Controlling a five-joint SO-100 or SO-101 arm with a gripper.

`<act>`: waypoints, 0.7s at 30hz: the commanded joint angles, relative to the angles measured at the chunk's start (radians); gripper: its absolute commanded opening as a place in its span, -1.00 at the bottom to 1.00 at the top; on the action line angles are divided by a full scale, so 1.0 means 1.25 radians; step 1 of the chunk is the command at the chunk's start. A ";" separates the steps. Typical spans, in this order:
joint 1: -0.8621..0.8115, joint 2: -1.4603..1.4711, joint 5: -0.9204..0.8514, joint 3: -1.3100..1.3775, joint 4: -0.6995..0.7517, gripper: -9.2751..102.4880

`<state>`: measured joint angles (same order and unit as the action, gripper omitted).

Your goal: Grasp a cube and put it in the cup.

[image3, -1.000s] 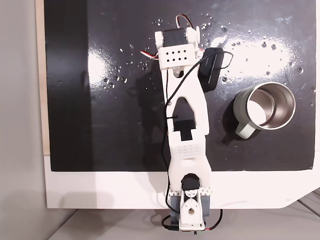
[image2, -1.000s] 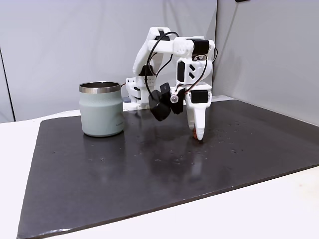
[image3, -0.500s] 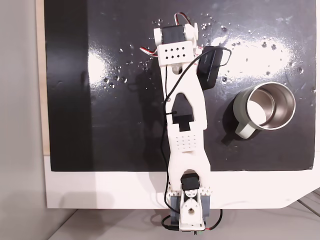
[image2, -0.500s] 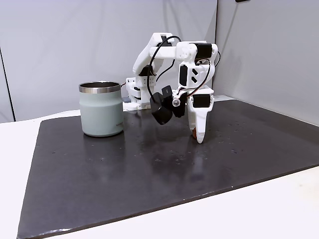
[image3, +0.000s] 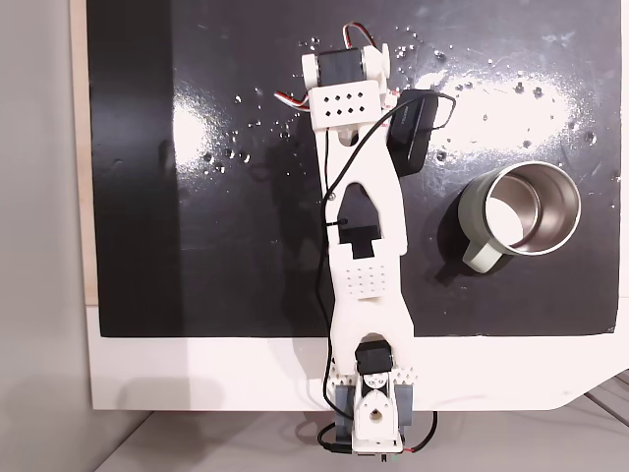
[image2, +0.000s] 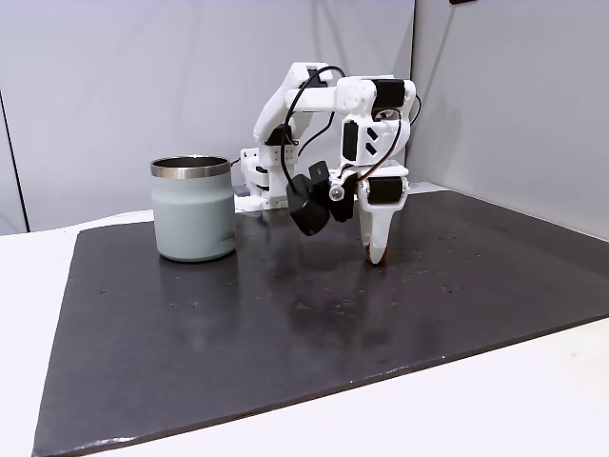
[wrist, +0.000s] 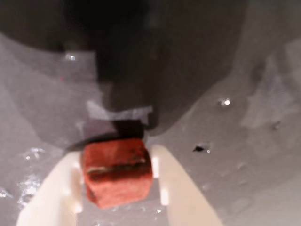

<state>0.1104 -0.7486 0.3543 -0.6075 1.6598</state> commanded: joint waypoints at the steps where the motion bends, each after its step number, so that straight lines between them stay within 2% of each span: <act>1: -0.009 -0.015 -0.007 0.044 0.010 -0.70; 9: -0.007 -0.077 -0.010 0.044 0.028 -0.71; 21: 0.031 -0.361 -0.012 -0.033 -0.001 -0.72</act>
<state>0.1411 -1.0584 0.3467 -0.6458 1.6782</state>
